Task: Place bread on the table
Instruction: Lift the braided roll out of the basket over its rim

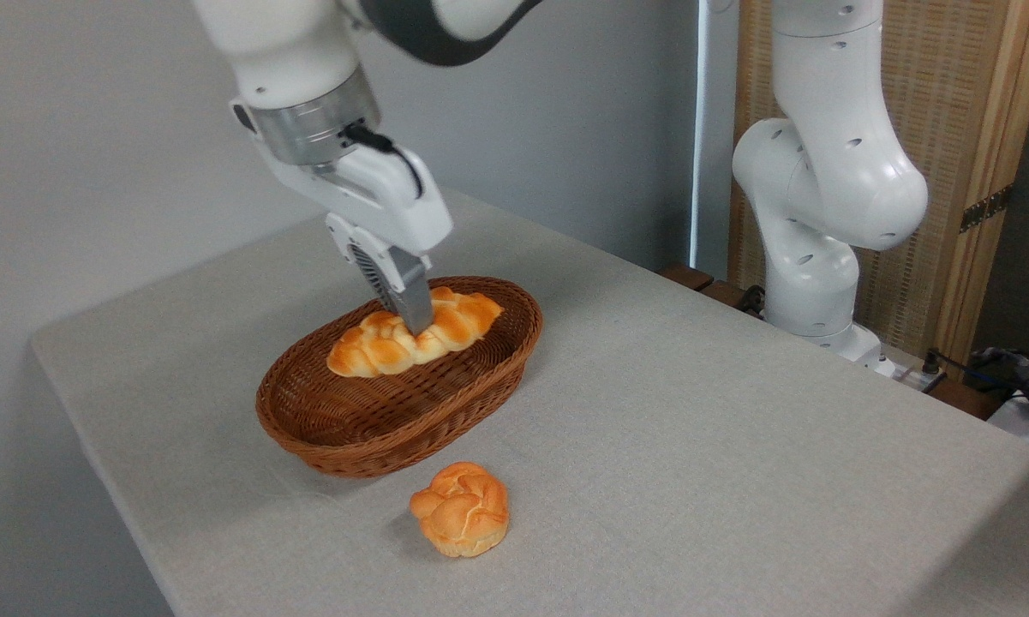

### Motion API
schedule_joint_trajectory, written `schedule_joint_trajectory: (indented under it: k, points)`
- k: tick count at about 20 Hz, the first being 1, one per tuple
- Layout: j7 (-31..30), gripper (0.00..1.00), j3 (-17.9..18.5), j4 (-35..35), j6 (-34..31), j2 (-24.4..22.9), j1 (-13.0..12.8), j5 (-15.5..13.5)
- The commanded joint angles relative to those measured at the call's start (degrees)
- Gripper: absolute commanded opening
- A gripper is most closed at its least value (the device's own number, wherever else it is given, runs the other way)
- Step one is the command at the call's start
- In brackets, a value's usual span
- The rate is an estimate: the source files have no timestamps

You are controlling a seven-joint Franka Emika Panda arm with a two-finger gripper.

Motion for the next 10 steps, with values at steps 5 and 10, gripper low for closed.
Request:
schedule_joint_trajectory:
  k: [5,10]
  points:
    - [6.5,0.83,12.9,-0.3,-3.0,-1.2,-0.7,5.6]
    - [6.6,1.0,12.9,-0.4,-3.0,-0.2,-0.7,7.3]
